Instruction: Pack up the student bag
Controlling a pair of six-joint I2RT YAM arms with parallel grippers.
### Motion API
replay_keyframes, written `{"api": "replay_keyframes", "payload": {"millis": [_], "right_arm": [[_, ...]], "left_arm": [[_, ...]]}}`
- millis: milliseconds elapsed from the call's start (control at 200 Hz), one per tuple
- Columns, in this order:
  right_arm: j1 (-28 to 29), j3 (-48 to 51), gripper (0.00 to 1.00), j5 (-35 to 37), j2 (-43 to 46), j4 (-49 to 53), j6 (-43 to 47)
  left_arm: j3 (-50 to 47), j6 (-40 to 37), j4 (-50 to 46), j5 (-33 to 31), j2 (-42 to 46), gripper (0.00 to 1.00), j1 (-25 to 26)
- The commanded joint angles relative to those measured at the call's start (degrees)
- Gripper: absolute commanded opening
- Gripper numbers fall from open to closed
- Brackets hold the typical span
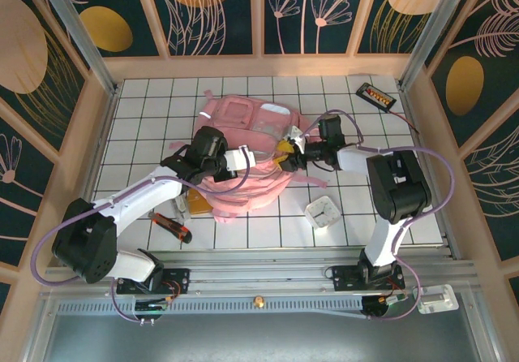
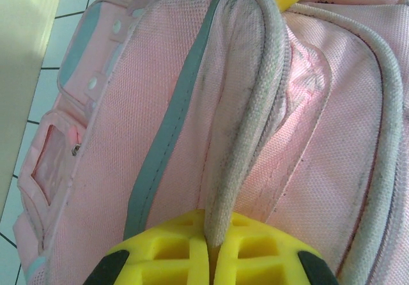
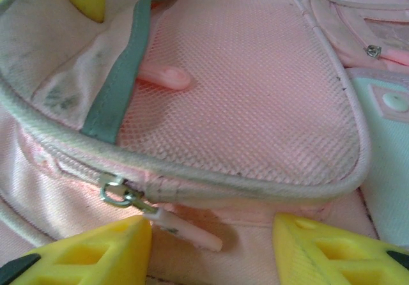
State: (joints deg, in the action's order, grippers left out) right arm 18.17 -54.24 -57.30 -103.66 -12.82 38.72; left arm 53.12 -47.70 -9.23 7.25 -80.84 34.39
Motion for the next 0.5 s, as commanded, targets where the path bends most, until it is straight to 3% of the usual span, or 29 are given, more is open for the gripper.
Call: {"api": "replay_keyframes", "payload": {"millis": [0,120,405,495], "right_arm": [[0.8,1.8,0.51,-0.3,1.7,0.5,-0.5],[0.8,1.7,0.38,-0.1,1.7,0.6,-1.0],[0.5,0.7,0.19,-0.7,1.2,1.7,-1.5],[0.5,0.6,0.18,-0.7,1.6,1.7,-1.6]], "left_arm": [[1.6,1.5,4.4,0.3,0.4,0.0,-0.6],[1.8,1.3,4.0,-0.1,0.3,0.0,-0.6],[1.9,1.0,3.7,-0.4,-0.2,0.0,-0.6],[2.1,0.9,3.3,-0.6,-0.5,0.0,-0.6]]}}
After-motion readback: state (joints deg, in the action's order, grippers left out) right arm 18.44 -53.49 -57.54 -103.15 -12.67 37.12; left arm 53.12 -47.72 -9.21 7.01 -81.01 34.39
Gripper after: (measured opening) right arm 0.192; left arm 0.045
